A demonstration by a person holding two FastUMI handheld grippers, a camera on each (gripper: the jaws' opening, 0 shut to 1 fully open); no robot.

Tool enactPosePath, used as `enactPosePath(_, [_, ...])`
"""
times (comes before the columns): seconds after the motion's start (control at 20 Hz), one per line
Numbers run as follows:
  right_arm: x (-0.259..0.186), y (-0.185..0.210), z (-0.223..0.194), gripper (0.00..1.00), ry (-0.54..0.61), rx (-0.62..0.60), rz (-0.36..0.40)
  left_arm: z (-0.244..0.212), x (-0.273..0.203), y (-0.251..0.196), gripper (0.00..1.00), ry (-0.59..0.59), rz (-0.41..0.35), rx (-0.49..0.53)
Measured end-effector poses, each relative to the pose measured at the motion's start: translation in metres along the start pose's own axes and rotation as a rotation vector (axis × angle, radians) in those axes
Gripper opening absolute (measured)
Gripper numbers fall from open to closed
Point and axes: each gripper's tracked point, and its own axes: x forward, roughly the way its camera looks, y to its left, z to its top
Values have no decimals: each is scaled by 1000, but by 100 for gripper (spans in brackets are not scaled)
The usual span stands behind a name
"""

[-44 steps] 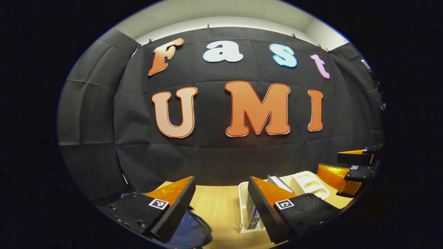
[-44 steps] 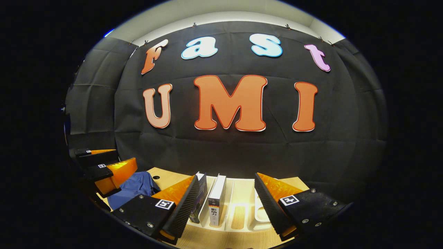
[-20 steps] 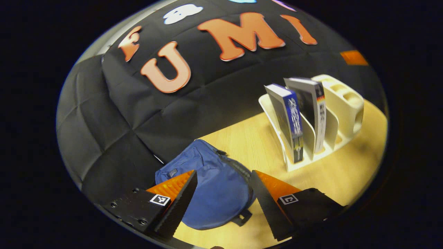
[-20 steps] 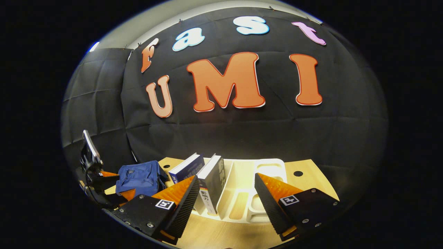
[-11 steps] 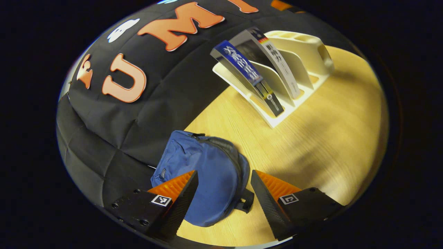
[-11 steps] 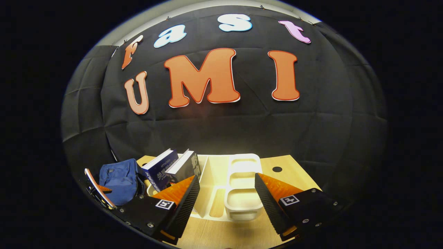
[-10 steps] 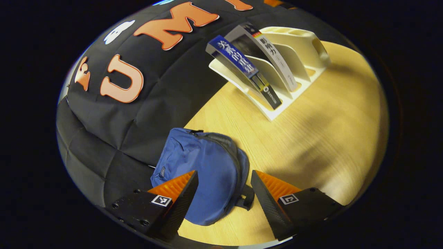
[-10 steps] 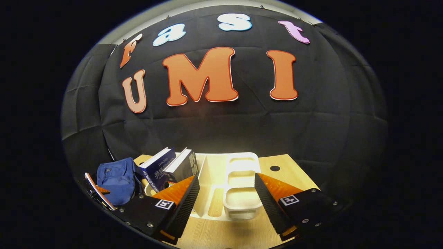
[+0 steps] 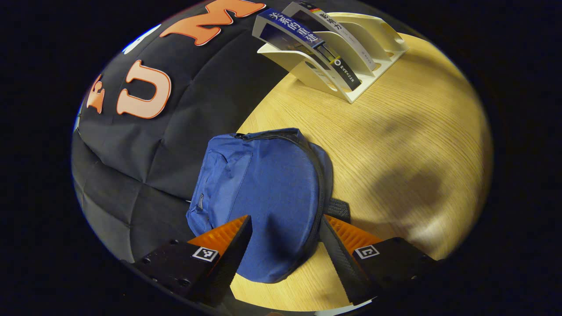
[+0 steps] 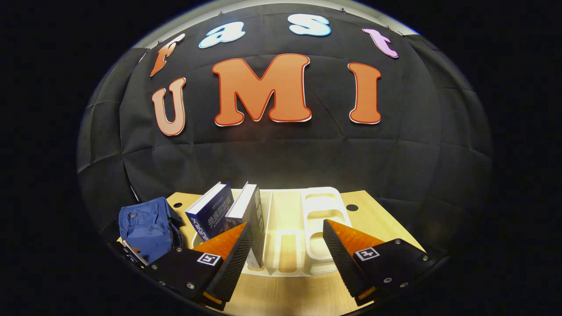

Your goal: Open the schoolbag, grab two books from the bookshelf and put them into the schoolbag.

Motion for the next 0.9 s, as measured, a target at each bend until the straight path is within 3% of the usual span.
enactPosePath(0.25, [-4, 15, 3, 95, -5, -19, -5, 9, -12, 34, 95, -59, 75, 62])
enactPosePath(0.45, [-3, 24, 2, 95, 5, -23, 9, 3, 7, 26, 94, -41, 58, 32])
enactPosePath(0.6, [-4, 27, 9, 95, -10, -37, 14, 18, 8, 37, 90, -77, 132, 60])
enactPosePath(0.65, [-3, 28, 10, 95, -12, -43, 16, 22, 4, 41, 82, -90, 157, 74])
enactPosePath(0.8, [-3, 34, 11, 95, -9, -43, 29, 18, 14, 35, 31, -67, 124, 75])
enactPosePath(0.85, [-2, 37, 12, 95, -6, -42, 35, 15, 15, 36, 35, -55, 113, 81])
enactPosePath(0.9, [-2, 40, 12, 95, -3, -44, 42, 17, 15, 38, 7, -59, 110, 89])
